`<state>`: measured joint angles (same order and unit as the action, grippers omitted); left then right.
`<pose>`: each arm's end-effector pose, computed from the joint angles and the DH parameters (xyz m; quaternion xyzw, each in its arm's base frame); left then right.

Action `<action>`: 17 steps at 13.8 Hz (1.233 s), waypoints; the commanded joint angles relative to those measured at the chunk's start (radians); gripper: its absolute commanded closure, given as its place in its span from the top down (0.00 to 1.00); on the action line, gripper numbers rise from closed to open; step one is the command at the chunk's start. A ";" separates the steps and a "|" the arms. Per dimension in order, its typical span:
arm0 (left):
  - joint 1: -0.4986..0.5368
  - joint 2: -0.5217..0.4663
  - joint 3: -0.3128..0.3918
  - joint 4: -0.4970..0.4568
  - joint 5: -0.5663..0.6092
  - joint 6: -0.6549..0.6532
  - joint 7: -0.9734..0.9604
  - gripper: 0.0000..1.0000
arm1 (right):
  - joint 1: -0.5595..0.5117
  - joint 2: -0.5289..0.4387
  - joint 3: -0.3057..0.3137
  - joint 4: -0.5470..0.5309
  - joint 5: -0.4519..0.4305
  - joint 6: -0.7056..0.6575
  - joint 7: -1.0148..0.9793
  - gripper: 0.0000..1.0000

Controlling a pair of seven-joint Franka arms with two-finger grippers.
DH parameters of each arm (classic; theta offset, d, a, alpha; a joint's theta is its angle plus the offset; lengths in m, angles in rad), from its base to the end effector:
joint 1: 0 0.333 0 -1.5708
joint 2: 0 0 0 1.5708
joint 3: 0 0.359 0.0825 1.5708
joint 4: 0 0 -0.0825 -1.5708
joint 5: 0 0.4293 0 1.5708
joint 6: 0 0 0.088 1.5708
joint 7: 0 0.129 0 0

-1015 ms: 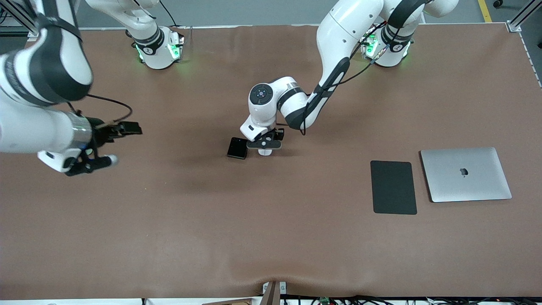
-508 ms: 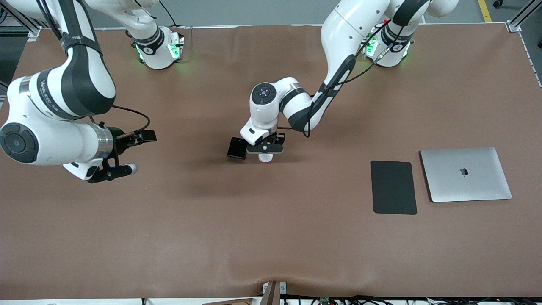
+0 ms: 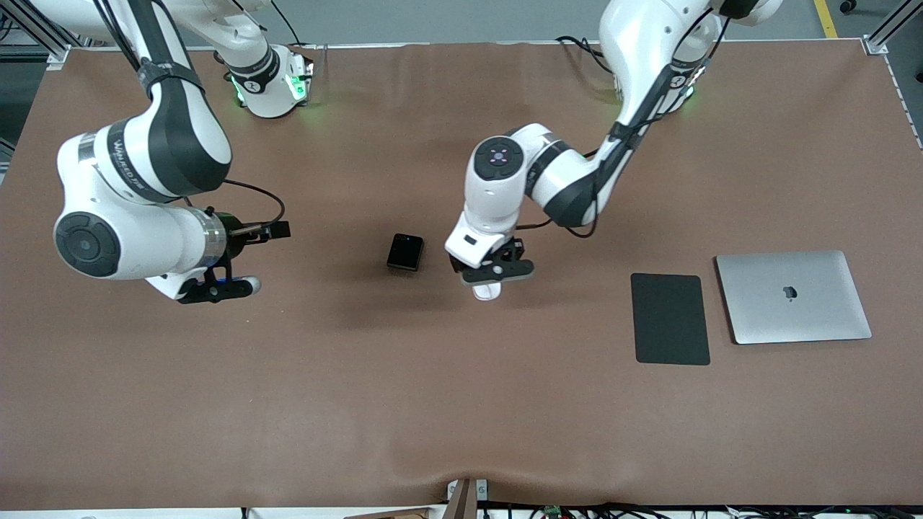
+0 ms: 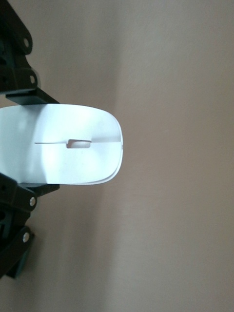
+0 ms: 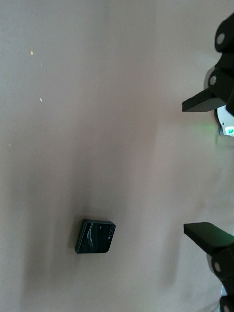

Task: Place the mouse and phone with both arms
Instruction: 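Carry the mouse toward the mouse pad while the right gripper reaches the phone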

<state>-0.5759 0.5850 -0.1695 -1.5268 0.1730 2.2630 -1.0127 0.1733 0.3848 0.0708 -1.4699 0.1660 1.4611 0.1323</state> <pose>0.5954 -0.5106 0.3272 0.9913 0.1008 0.0709 0.0457 0.6547 0.1799 0.4438 -0.9751 -0.0474 0.2088 0.0580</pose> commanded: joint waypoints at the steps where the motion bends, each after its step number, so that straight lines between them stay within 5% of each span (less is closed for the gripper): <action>1: 0.051 -0.092 -0.013 -0.032 -0.032 -0.042 -0.023 0.00 | 0.018 0.023 -0.003 -0.021 0.059 0.069 0.023 1.00; 8: 0.280 -0.168 -0.012 -0.033 -0.032 -0.227 0.084 0.00 | 0.149 0.117 -0.003 -0.032 0.119 0.287 0.266 1.00; 14: 0.438 -0.169 -0.012 -0.058 -0.032 -0.243 0.294 0.00 | 0.268 0.167 -0.005 -0.041 0.145 0.441 0.424 1.00; 17: 0.522 -0.165 -0.013 -0.096 -0.032 -0.249 0.483 0.00 | 0.278 0.149 -0.006 -0.183 0.119 0.568 0.423 1.00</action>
<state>-0.1025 0.4463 -0.1713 -1.5758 0.1543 2.0234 -0.6416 0.4470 0.5556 0.0735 -1.5492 0.2893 1.9424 0.5460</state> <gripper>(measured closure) 0.383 0.000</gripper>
